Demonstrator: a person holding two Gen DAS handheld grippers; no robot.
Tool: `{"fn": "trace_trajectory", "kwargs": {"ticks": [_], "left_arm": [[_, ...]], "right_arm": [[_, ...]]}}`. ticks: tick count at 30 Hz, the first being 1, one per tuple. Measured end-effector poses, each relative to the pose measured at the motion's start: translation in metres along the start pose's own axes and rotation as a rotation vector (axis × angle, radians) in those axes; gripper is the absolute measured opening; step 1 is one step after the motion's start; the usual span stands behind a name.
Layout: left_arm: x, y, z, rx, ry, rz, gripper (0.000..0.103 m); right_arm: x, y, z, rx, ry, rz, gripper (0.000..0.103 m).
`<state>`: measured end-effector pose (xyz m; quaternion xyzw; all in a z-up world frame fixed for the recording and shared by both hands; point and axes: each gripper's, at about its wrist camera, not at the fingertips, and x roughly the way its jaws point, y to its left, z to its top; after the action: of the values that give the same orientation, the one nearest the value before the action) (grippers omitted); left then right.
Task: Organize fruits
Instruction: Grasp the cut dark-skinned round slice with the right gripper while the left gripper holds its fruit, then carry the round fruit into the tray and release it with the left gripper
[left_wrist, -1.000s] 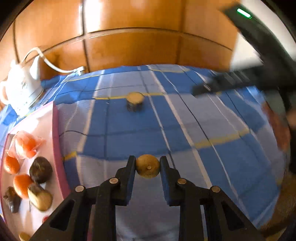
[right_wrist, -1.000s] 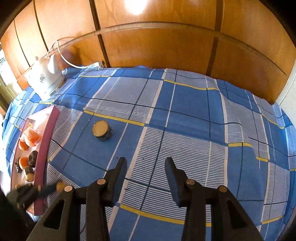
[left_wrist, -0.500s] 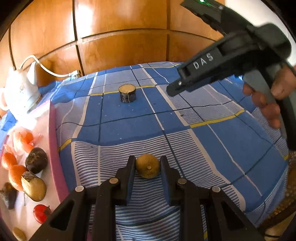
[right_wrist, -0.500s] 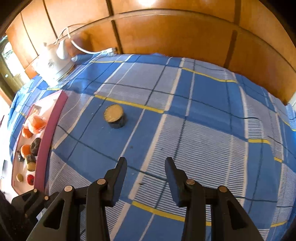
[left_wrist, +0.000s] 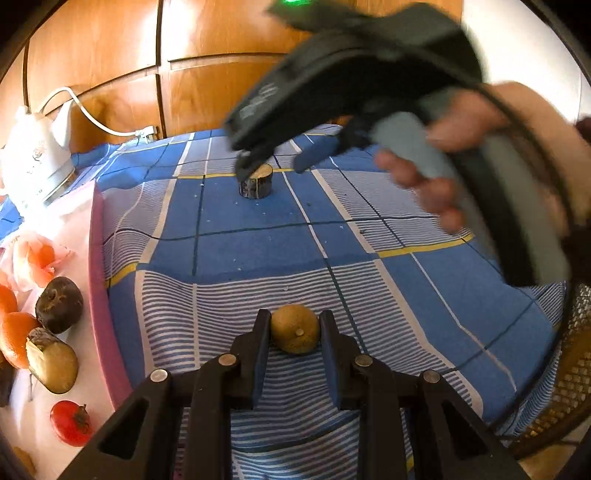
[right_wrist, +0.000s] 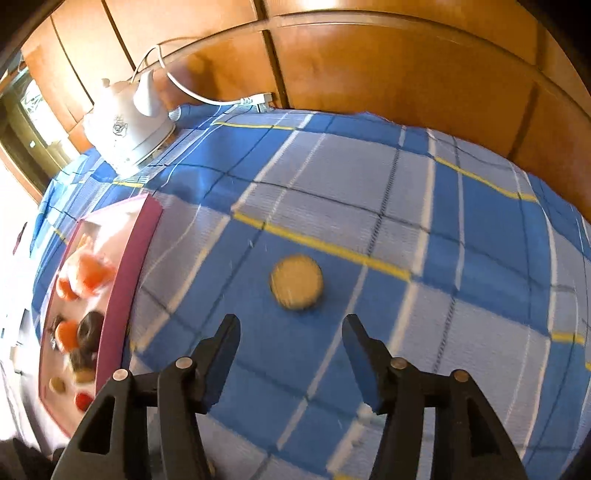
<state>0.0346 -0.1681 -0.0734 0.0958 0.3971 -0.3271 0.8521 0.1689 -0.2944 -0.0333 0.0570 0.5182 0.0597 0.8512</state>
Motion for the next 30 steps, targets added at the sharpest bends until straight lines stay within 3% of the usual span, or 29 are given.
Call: {"fn": "trace_trajectory", "kwargs": {"ticks": [4,5,6,11,21,30], "left_arm": [[0.001,0.002,0.0,-0.001,-0.001,-0.006,0.027],[0.001,0.002,0.0,-0.002,-0.001,-0.007,0.027],[0.002,0.003,0.0,-0.002,-0.001,-0.007,0.027],[0.002,0.003,0.0,-0.004,0.0,-0.007,0.027],[0.003,0.002,0.002,0.001,0.006,0.004,0.026],[-0.012,0.001,0.008,-0.004,-0.004,0.031,0.026]], "right_arm": [[0.027,0.008,0.015,-0.047,0.048,-0.07,0.058],[0.032,0.009,0.016,-0.052,0.065,-0.087,0.041],[0.035,0.008,0.017,-0.056,0.076,-0.106,0.036],[0.015,0.007,0.004,-0.101,0.066,-0.103,0.035],[-0.014,-0.003,-0.06,-0.157,0.123,-0.12,0.036],[-0.011,-0.007,-0.063,-0.157,0.095,-0.11,0.035]]}}
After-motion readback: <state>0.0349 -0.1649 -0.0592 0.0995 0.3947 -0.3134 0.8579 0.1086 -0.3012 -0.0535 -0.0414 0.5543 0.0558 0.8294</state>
